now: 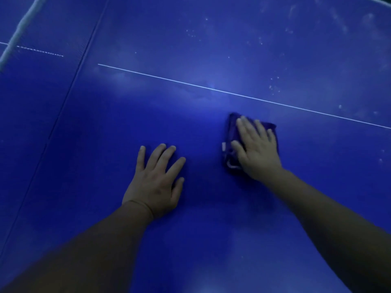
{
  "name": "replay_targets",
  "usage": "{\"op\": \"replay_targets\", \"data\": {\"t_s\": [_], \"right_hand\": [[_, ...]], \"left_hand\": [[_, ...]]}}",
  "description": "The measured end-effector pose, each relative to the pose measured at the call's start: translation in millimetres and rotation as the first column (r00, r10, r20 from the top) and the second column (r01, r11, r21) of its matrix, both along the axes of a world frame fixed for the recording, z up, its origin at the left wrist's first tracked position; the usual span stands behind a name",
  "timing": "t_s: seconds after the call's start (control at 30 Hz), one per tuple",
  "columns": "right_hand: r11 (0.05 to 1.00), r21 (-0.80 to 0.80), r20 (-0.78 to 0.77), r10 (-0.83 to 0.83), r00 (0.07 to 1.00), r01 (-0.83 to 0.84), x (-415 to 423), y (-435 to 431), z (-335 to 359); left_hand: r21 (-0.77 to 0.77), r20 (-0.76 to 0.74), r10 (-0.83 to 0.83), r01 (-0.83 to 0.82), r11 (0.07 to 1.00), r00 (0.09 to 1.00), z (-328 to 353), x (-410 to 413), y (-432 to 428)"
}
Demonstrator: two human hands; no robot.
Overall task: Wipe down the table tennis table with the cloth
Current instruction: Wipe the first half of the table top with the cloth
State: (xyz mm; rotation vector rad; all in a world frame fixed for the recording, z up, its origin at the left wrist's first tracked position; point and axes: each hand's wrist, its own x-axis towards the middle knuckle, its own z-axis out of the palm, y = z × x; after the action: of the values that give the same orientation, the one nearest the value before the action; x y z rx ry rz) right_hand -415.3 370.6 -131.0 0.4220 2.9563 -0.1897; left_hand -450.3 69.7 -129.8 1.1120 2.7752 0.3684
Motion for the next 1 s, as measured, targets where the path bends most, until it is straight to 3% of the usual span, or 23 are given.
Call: {"op": "replay_targets", "data": {"t_s": [0.13, 0.2, 0.27, 0.33, 0.43, 0.5, 0.63, 0.7, 0.77, 0.83, 0.93, 1.0], "right_hand": [[0.942, -0.020, 0.026, -0.334, 0.942, 0.334, -61.2, 41.4, -3.0], [0.915, -0.039, 0.024, -0.400, 0.916, 0.401, -82.4, 31.1, -4.6], [0.946, -0.044, 0.008, -0.322, 0.947, 0.322, -73.9, 12.1, -4.9], [0.995, -0.024, -0.024, -0.095, 0.995, 0.094, -31.2, -8.9, -3.3], [0.984, 0.011, -0.012, 0.180, 0.984, -0.180, 38.6, -0.5, -1.8], [0.995, 0.049, 0.012, 0.086, 0.996, -0.087, 36.2, 40.5, 4.1], [0.945, 0.008, 0.025, -0.328, 0.944, 0.328, -34.3, 83.5, 1.9], [0.925, -0.019, 0.025, -0.378, 0.925, 0.378, -56.2, 65.5, -0.2], [0.956, -0.024, 0.013, -0.291, 0.957, 0.291, -48.9, 34.6, -1.1], [0.997, 0.001, -0.008, -0.074, 0.997, 0.074, -6.0, -1.0, -1.5], [0.969, -0.008, 0.008, 0.248, 0.969, -0.248, 66.0, -7.1, 0.0], [0.974, 0.029, 0.037, 0.225, 0.974, -0.226, 70.8, 30.4, 6.1]], "left_hand": [[-0.014, 0.022, -0.005, 0.006, 1.000, 1.000, 0.2, -0.3, 1.6], [-0.015, 0.029, -0.007, 0.007, 1.000, 1.000, -0.6, -0.6, 1.5], [-0.030, 0.027, -0.003, 0.004, 1.000, 1.000, -1.0, -0.1, 1.2], [-0.034, 0.033, -0.007, 0.008, 0.999, 0.999, -1.6, -0.6, 1.3], [-0.035, 0.028, -0.010, 0.011, 0.999, 1.000, -2.1, -1.8, 0.4], [-0.038, 0.021, -0.017, 0.018, 0.999, 1.000, -1.7, -0.9, 0.5], [-0.020, 0.014, -0.016, 0.016, 1.000, 1.000, -2.8, -0.6, 0.9], [-0.018, 0.016, -0.014, 0.014, 1.000, 1.000, -2.7, -0.2, 1.0], [-0.032, 0.016, -0.017, 0.018, 0.999, 1.000, -2.7, -0.8, 1.8], [-0.042, 0.014, -0.023, 0.023, 0.999, 1.000, -2.1, -1.0, 1.8], [-0.057, 0.009, -0.043, 0.043, 0.997, 0.999, -2.1, -1.6, 1.1], [-0.054, 0.003, -0.074, 0.074, 0.996, 0.997, -2.6, -0.9, 1.4]]}}
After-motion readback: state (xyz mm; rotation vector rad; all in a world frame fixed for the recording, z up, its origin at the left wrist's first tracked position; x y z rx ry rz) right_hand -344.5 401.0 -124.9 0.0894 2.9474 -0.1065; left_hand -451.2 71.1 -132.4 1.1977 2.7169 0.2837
